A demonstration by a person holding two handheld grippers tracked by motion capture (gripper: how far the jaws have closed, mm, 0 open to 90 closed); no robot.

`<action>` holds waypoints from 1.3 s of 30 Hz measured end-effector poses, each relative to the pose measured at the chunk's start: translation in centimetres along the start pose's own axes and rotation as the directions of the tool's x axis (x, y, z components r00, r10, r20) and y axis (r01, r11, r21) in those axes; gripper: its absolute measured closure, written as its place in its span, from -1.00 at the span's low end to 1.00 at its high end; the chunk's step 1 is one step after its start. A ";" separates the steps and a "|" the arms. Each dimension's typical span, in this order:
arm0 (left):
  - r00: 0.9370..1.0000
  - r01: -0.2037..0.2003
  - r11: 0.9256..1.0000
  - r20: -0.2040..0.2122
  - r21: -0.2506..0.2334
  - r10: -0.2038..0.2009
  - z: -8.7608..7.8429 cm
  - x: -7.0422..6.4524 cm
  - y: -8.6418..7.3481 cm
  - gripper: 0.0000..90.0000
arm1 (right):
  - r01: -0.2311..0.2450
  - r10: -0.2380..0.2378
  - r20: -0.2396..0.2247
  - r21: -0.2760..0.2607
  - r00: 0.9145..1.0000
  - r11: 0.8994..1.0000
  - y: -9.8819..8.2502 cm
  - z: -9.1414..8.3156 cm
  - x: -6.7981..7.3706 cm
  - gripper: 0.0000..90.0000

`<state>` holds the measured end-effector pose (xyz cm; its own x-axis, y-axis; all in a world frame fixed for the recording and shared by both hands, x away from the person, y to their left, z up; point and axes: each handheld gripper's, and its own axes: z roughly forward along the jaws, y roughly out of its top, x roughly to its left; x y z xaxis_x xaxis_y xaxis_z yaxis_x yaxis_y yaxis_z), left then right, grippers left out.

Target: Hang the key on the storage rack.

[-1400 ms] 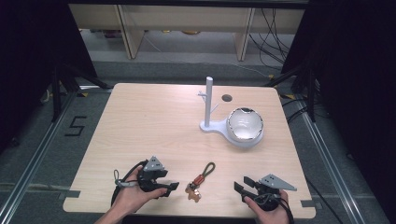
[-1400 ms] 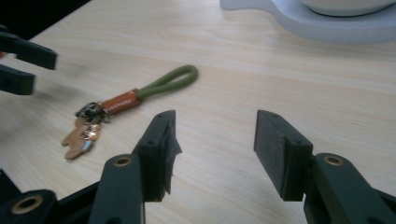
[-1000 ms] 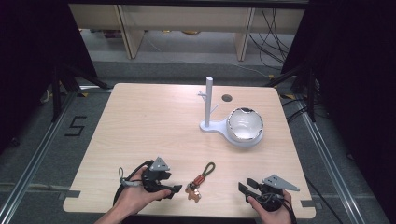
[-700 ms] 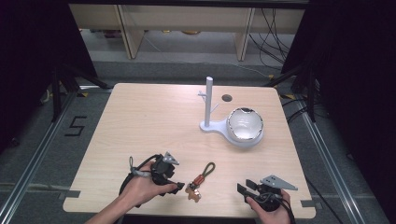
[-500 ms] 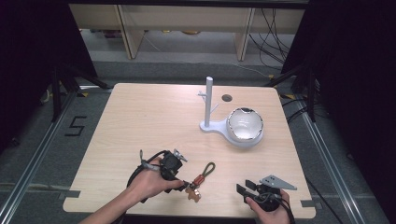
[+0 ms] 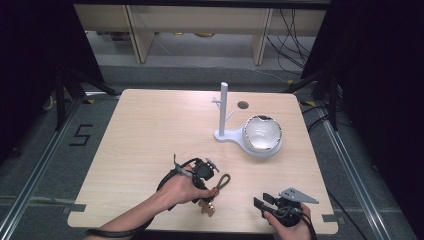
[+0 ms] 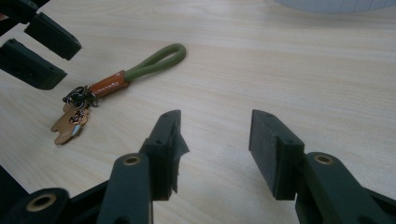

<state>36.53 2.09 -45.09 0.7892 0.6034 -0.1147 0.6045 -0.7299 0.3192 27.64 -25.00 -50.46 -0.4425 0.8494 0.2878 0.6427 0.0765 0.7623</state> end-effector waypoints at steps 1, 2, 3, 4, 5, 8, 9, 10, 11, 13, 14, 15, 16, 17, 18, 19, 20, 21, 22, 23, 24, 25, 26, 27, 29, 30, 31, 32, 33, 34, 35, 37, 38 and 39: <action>1.000 -0.005 1.000 0.000 0.006 0.005 0.2 -0.1 0.2 0.02 | -0.028 0.028 -0.001 0.009 1.000 1.000 0.0 -0.1 0.2 0.21; 1.000 -0.005 1.000 0.000 0.006 0.005 0.2 -0.1 0.2 0.03 | -0.028 0.028 -0.001 0.009 1.000 1.000 0.0 -0.1 0.2 0.21; 1.000 -0.006 1.000 0.001 0.012 0.006 0.4 -0.2 0.4 0.05 | -0.017 0.017 0.000 0.005 1.000 1.000 0.0 0.0 0.1 0.21; 1.000 -0.018 0.999 0.002 0.034 0.018 0.8 -0.3 0.7 0.06 | -0.009 0.009 -0.003 0.003 1.000 1.000 0.0 0.0 0.0 0.21; 1.000 -0.018 0.999 -0.003 0.028 0.018 1.2 -0.3 0.9 0.07 | -0.013 0.013 -0.003 0.004 1.000 1.000 0.0 0.0 0.0 0.21; 1.000 -0.020 0.999 -0.002 0.048 0.021 1.5 -0.4 1.2 0.09 | 0.003 -0.003 -0.009 -0.018 1.000 1.000 -0.1 0.2 -0.2 0.21; 1.000 -0.023 0.998 -0.002 0.052 0.023 1.6 -0.4 1.3 0.10 | 0.006 -0.006 -0.001 -0.018 1.000 1.000 -0.1 0.2 -0.2 0.21; 1.000 -0.023 0.999 -0.002 0.049 0.023 2.0 -0.4 1.5 0.11 | 0.001 -0.001 -0.006 -0.018 1.000 1.000 -0.1 0.2 -0.2 0.20; 1.000 -0.016 0.998 0.001 0.063 0.016 2.1 -0.4 1.7 0.13 | 0.000 0.000 -0.009 -0.017 1.000 1.000 -0.1 0.2 -0.2 0.20; 1.000 -0.018 0.997 -0.001 0.074 0.018 2.5 -0.3 1.9 0.14 | -0.006 0.006 0.000 -0.008 1.000 1.000 -0.1 0.1 -0.1 0.20; 1.000 -0.018 0.997 -0.001 0.074 0.018 2.5 -0.3 1.9 0.15 | -0.006 0.006 0.000 -0.008 1.000 1.000 -0.1 0.1 -0.1 0.20; 1.000 -0.022 0.997 -0.004 0.076 0.022 2.7 -0.3 1.9 0.16 | -0.008 0.008 -0.014 -0.015 1.000 1.000 -0.1 0.2 -0.2 0.20; 1.000 -0.018 0.997 -0.005 0.078 0.018 3.0 -0.3 2.0 0.17 | -0.009 0.009 -0.012 -0.012 1.000 1.000 -0.1 0.2 -0.2 0.20; 1.000 -0.018 0.997 -0.005 0.078 0.018 3.0 -0.3 2.0 0.18 | -0.064 0.064 -0.005 0.004 0.998 0.998 -0.2 0.1 0.2 0.20; 1.000 -0.026 0.996 -0.006 0.085 0.027 3.1 -0.2 2.1 0.18 | -0.064 0.064 -0.005 0.004 0.998 0.998 -0.2 0.1 0.2 0.20; 1.000 -0.027 0.996 -0.008 0.084 0.028 3.2 -0.3 2.2 0.20 | -0.053 0.053 -0.011 0.008 0.999 0.999 -0.1 -0.1 0.1 0.20; 1.000 -0.026 0.995 -0.006 0.095 0.027 3.1 -0.4 2.3 0.21 | -0.052 0.052 -0.008 0.010 0.999 0.999 -0.1 -0.1 0.0 0.20; 1.000 -0.026 0.995 -0.008 0.097 0.027 3.2 -0.4 2.4 0.22 | -0.004 0.004 0.002 -0.004 1.000 1.000 -0.1 -0.1 -0.3 0.20; 0.999 -0.032 0.995 -0.009 0.095 0.033 3.2 -0.4 2.4 0.23 | -0.007 0.007 0.000 -0.004 1.000 1.000 -0.1 0.0 -0.3 0.20; 0.999 -0.032 0.996 -0.005 0.087 0.033 3.3 -0.4 2.5 0.23 | -0.053 0.053 -0.013 0.010 0.999 0.999 -0.1 -0.1 0.0 0.20; 1.000 -0.027 0.995 -0.006 0.091 0.028 3.2 -0.4 2.6 0.24 | -0.054 0.054 -0.015 0.010 0.998 0.998 -0.1 -0.1 0.1 0.20; 0.999 -0.029 0.995 -0.011 0.095 0.031 3.2 -0.4 2.7 0.26 | -0.051 0.051 -0.014 0.010 0.999 0.999 -0.1 -0.1 0.0 0.20; 0.999 -0.029 0.995 -0.011 0.095 0.031 3.2 -0.4 2.7 0.27 | -0.050 0.050 -0.013 0.010 0.999 0.999 -0.1 -0.1 0.0 0.20; 0.999 -0.032 0.995 -0.017 0.098 0.034 3.4 -0.4 2.8 0.28 | -0.051 0.051 -0.011 0.012 0.999 0.999 -0.1 -0.1 0.1 0.20; 0.999 -0.033 0.994 -0.025 0.103 0.036 3.5 -0.4 2.8 0.29 | -0.051 0.051 -0.017 0.009 0.999 0.999 -0.1 -0.1 0.0 0.20; 0.999 -0.037 0.994 -0.030 0.106 0.041 3.5 -0.4 2.9 0.30 | -0.054 0.054 -0.021 0.008 0.998 0.999 -0.1 -0.1 0.1 0.20; 0.999 -0.037 0.994 -0.030 0.106 0.041 3.5 -0.4 2.9 0.30 | -0.054 0.054 -0.021 0.008 0.998 0.999 -0.1 -0.1 0.1 0.20; 0.999 -0.034 0.994 -0.035 0.101 0.038 3.6 -0.5 2.9 0.30 | -0.054 0.054 -0.021 0.008 0.998 0.999 -0.1 -0.1 0.1 0.20; 0.998 -0.047 0.992 -0.040 0.114 0.052 3.6 -0.4 3.0 0.31 | -0.042 0.042 -0.016 0.008 0.999 0.999 -0.1 -0.2 0.0 0.20; 0.998 -0.047 0.992 -0.040 0.114 0.052 3.6 -0.4 3.0 0.32 | -0.042 0.042 -0.016 0.008 0.999 0.999 -0.1 -0.2 0.0 0.20; 0.998 -0.047 0.992 -0.042 0.120 0.052 3.7 -0.4 3.0 0.32 | -0.005 0.005 -0.007 -0.005 1.000 1.000 0.0 -0.1 -0.3 0.20; 0.997 -0.043 0.993 -0.052 0.112 0.049 3.9 -0.5 3.0 0.34 | -0.054 0.054 -0.021 0.011 0.998 0.999 -0.1 -0.2 0.0 0.20; 0.997 -0.043 0.993 -0.055 0.110 0.049 3.9 -0.5 3.0 0.35 | -0.055 0.055 -0.022 0.013 0.998 0.998 -0.1 -0.2 0.1 0.20; 0.997 -0.046 0.992 -0.056 0.117 0.053 3.9 -0.4 3.0 0.37 | -0.055 0.055 -0.020 0.014 0.998 0.998 -0.1 -0.2 0.1 0.19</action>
<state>38.47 -1.64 -47.76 0.8126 0.5811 -0.0449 0.5761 -0.7893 0.2123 27.43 -25.05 -50.39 -0.4190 0.8415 0.3410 0.6746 0.0371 0.7372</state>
